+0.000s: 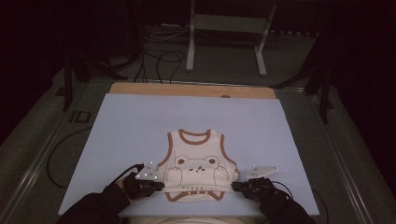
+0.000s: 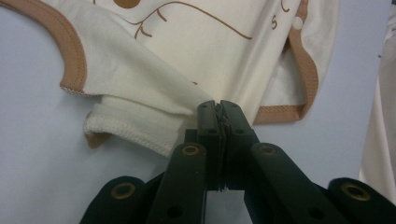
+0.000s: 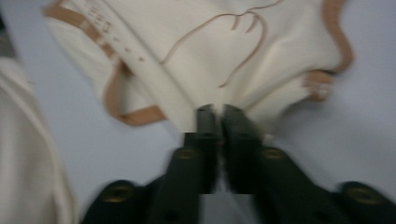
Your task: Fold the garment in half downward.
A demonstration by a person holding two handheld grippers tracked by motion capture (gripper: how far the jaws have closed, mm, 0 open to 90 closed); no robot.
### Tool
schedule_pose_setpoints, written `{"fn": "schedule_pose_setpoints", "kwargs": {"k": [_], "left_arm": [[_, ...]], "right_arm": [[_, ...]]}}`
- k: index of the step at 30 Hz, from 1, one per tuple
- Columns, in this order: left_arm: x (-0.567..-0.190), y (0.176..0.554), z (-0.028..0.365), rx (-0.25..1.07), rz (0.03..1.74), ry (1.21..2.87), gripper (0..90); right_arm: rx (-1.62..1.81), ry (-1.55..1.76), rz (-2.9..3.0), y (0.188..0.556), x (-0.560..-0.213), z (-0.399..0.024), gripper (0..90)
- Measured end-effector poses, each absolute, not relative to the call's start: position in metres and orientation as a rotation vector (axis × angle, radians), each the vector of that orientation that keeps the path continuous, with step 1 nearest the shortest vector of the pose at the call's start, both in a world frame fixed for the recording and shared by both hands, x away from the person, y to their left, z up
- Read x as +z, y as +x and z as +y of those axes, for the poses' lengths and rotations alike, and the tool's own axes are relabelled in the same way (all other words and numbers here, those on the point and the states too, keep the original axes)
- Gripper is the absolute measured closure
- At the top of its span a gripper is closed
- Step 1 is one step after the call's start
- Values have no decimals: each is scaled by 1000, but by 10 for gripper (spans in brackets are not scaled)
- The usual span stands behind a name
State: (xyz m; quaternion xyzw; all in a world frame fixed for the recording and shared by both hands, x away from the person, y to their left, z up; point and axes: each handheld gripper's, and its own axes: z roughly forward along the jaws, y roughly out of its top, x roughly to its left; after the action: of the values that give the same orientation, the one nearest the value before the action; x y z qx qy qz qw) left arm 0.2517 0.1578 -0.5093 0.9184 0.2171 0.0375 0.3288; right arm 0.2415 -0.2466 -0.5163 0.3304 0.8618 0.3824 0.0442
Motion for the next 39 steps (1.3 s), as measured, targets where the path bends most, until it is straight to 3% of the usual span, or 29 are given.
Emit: {"fn": "schedule_pose_setpoints", "kwargs": {"k": [2,5,11,15,20,24,39], "left_arm": [[-510,251,158,77,575,2381,754],[-506,251,158,92,589,2357,602],[-494,254,164,81,626,2324,369],[-489,257,166,59,602,2312,188],[-479,259,164,96,583,2326,41],[-467,263,165,118,574,2315,3],[-435,282,162,190,546,2291,3]], "right_arm": [[1217,985,2652,240,-515,-245,617],[1234,930,2650,238,-511,-241,462],[1273,922,2622,239,-504,-242,224],[1322,914,2588,241,-495,-246,154],[1301,903,2569,244,-485,-249,133],[1312,882,2537,248,-475,-249,100],[1328,792,2466,270,-433,-242,102]]}}
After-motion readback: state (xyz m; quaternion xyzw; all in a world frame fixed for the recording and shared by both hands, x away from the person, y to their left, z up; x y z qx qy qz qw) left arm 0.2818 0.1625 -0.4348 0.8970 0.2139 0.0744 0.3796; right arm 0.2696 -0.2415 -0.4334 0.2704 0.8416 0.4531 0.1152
